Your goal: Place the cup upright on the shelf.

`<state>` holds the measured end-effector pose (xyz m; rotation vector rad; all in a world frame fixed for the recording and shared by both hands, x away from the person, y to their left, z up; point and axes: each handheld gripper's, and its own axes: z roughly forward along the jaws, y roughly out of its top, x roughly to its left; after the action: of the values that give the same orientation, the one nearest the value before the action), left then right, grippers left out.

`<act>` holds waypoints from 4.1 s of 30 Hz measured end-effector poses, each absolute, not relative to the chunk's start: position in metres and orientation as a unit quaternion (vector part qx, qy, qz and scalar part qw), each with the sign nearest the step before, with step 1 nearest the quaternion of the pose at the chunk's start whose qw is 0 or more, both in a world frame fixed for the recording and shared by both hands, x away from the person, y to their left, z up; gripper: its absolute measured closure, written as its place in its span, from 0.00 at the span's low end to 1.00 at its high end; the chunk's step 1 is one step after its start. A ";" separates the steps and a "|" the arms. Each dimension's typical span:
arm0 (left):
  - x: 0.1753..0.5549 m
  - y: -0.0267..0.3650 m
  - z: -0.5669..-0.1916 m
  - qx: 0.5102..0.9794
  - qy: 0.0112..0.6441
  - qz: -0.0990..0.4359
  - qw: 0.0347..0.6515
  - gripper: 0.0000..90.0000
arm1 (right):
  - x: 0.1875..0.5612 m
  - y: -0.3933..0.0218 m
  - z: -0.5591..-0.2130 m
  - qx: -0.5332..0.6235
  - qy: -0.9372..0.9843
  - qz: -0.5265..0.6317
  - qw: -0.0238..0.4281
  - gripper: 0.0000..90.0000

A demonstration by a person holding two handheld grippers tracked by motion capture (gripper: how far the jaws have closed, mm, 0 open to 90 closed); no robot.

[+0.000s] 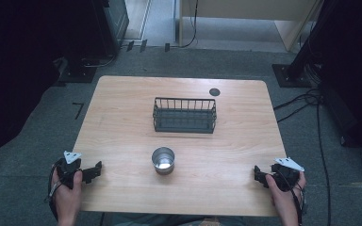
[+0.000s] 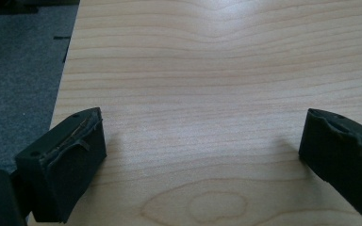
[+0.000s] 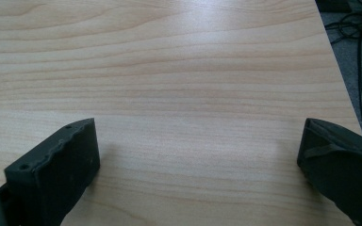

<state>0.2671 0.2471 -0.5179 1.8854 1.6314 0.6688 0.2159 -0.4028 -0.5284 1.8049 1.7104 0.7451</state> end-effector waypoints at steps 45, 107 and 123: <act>0.268 0.237 -0.518 0.692 0.620 0.252 0.271 0.00 | 0.247 -0.279 -0.466 0.539 0.705 0.381 0.259 0.07; 0.269 0.237 -0.518 0.692 0.620 0.252 0.271 0.00 | 0.252 -0.111 -0.475 0.424 0.775 0.445 0.145 0.00; 0.268 0.237 -0.518 0.692 0.620 0.252 0.271 0.00 | 0.259 -0.096 -0.489 0.438 0.781 0.416 0.161 0.09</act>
<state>0.2685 0.2372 -0.5183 1.8645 1.6697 0.6788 0.2589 -0.0964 -0.4891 1.2507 2.2292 1.1879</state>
